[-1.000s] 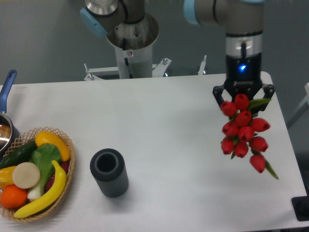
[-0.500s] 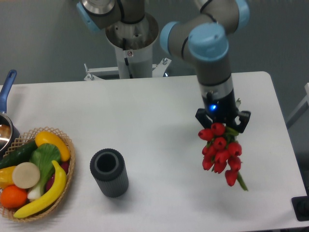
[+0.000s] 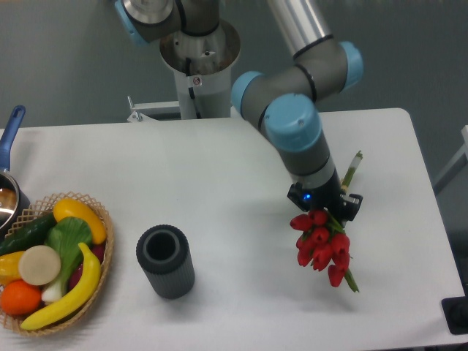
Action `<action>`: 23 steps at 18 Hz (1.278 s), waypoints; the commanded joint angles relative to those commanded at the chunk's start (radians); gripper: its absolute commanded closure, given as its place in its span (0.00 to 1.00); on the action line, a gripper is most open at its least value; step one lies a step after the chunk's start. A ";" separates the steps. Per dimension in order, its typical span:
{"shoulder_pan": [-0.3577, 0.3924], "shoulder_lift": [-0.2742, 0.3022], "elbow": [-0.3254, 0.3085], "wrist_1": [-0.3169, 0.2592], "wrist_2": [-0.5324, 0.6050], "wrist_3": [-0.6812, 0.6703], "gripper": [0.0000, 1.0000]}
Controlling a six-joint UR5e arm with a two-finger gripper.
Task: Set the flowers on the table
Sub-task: 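Carry the tulips toward the black cylinder and lower them to the table, then open the gripper to release the tulips and raise it away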
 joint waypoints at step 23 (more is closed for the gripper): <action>0.191 0.263 0.150 -0.498 -0.271 0.441 0.00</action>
